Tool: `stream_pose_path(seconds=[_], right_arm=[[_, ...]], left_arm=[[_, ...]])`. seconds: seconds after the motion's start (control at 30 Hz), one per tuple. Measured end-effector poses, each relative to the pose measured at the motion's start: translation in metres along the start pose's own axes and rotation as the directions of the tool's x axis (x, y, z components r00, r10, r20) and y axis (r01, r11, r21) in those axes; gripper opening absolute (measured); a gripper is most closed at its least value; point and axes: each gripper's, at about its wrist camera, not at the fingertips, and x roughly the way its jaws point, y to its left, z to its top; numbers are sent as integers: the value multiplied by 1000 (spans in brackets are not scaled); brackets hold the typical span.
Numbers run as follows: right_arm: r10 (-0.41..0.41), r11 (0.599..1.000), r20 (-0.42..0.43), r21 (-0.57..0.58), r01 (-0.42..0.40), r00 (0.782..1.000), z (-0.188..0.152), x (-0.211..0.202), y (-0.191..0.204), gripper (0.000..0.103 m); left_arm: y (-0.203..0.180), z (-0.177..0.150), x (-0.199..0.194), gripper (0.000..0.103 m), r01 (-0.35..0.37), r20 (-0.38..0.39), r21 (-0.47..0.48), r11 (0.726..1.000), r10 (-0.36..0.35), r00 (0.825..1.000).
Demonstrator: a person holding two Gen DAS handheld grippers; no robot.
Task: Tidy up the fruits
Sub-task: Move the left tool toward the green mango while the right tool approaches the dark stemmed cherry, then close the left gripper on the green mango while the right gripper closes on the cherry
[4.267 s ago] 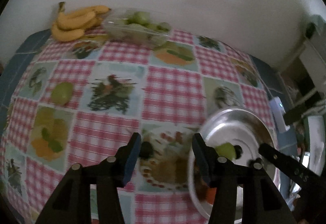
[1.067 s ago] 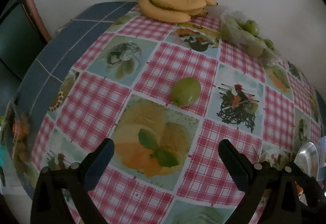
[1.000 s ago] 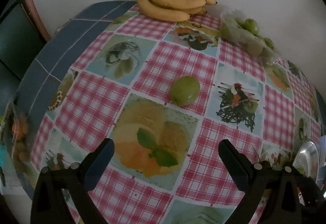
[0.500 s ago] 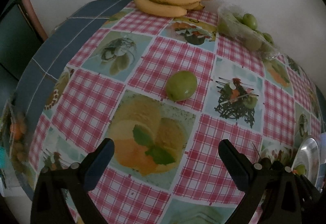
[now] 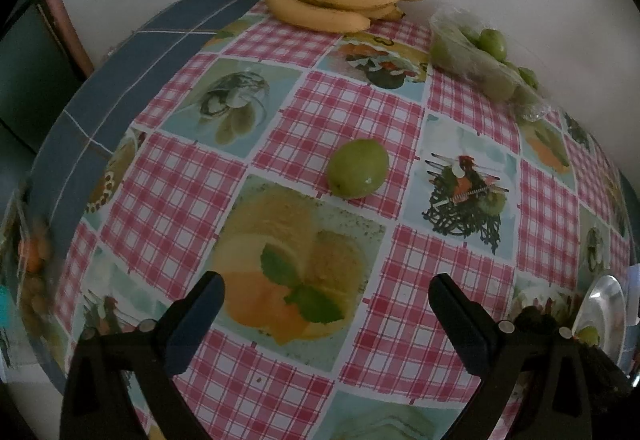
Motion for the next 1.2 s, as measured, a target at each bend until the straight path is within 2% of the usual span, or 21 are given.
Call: stream_pose_path(seconds=[0.23, 0.33, 0.5, 0.6, 0.7, 0.9, 1.07, 1.1, 1.17, 1.2], right_arm=[[26, 999, 57, 31, -28, 998, 13, -12, -2, 25], [33, 998, 83, 53, -38, 996, 20, -16, -6, 25], [30, 996, 105, 85, -39, 994, 33, -18, -12, 25], [22, 996, 112, 88, -32, 993, 38, -17, -13, 25], [26, 995, 112, 98, -37, 993, 45, -13, -15, 25], [33, 994, 111, 104, -45, 993, 54, -5, -17, 25], [29, 994, 112, 104, -41, 993, 60, -1, -19, 25], [29, 994, 110, 106, -41, 994, 60, 0, -20, 25], [29, 993, 106, 110, -41, 994, 62, 3, -22, 25], [29, 993, 107, 112, -41, 994, 62, 3, -22, 25]], left_arm=[[-7, 8, 6, 103, 67, -6, -17, 998, -67, 998], [-5, 16, 10, 103, 63, 5, -22, 998, -63, 998], [4, 35, 23, 101, 97, -5, -48, 994, -97, 995], [7, 46, 28, 96, 91, 3, -39, 995, -91, 996], [7, 56, 33, 95, 97, 2, -27, 995, -97, 995], [-7, 73, 49, 88, 91, -11, 33, 995, -91, 996], [-14, 79, 65, 72, 86, -34, 62, 994, -84, 996], [-15, 79, 68, 65, 85, -38, 68, 994, -82, 996], [-16, 77, 74, 47, 85, -54, 76, 993, -81, 995], [-17, 77, 73, 45, 82, -41, 78, 994, -79, 996]])
